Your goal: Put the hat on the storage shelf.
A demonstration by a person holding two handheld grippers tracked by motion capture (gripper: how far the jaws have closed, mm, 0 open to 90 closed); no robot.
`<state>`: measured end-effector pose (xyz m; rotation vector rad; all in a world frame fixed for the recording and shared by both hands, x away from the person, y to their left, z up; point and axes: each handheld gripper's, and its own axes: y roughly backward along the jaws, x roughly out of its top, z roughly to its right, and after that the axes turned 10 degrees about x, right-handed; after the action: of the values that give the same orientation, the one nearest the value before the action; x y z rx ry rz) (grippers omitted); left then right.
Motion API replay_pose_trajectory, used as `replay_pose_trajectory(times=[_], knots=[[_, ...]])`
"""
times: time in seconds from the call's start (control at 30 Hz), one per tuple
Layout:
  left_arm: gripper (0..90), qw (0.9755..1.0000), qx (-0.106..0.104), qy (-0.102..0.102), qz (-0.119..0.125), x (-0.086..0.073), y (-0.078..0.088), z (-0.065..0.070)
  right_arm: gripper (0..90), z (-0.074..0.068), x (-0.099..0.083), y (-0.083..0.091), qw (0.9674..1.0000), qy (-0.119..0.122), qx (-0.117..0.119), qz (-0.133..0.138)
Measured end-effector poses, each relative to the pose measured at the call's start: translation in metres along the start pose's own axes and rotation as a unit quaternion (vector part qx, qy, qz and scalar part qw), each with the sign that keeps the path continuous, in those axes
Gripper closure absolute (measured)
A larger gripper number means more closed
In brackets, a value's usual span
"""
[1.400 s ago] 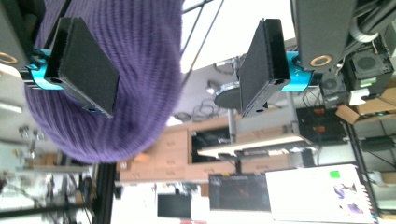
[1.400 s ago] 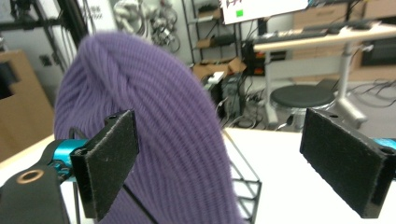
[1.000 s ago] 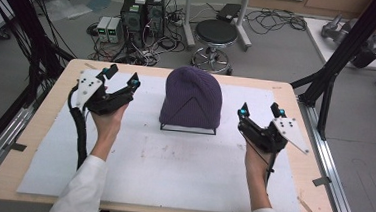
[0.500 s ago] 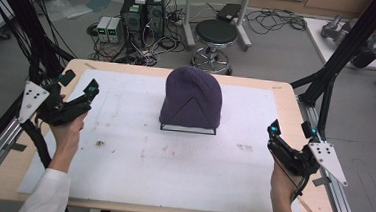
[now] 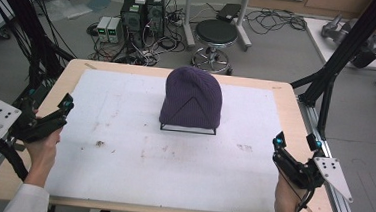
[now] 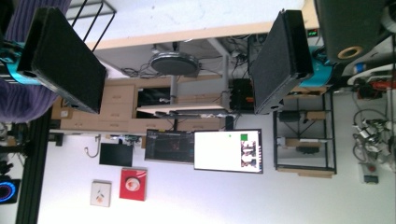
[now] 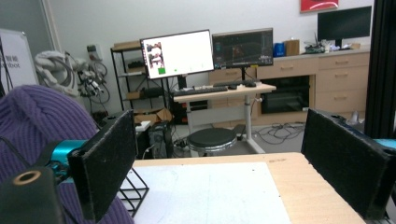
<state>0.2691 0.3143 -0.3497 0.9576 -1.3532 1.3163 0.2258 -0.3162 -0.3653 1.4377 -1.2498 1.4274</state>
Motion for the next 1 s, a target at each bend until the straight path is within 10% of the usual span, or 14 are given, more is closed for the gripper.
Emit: replay_pose_trajectory(times=[0.5, 1.0], knots=[[17.4, 0.9994, -0.009, -0.003, -0.035, -0.05, 0.029, -0.004, 10.1, -0.013, -0.056, 0.012, 0.9982, 0.022, 0.005, -0.056], [17.4, 0.9954, 0.005, 0.031, -0.09, -0.084, 0.041, -0.016, 10.1, -0.014, -0.081, 0.006, 0.9968, -0.02, -0.012, -0.076]])
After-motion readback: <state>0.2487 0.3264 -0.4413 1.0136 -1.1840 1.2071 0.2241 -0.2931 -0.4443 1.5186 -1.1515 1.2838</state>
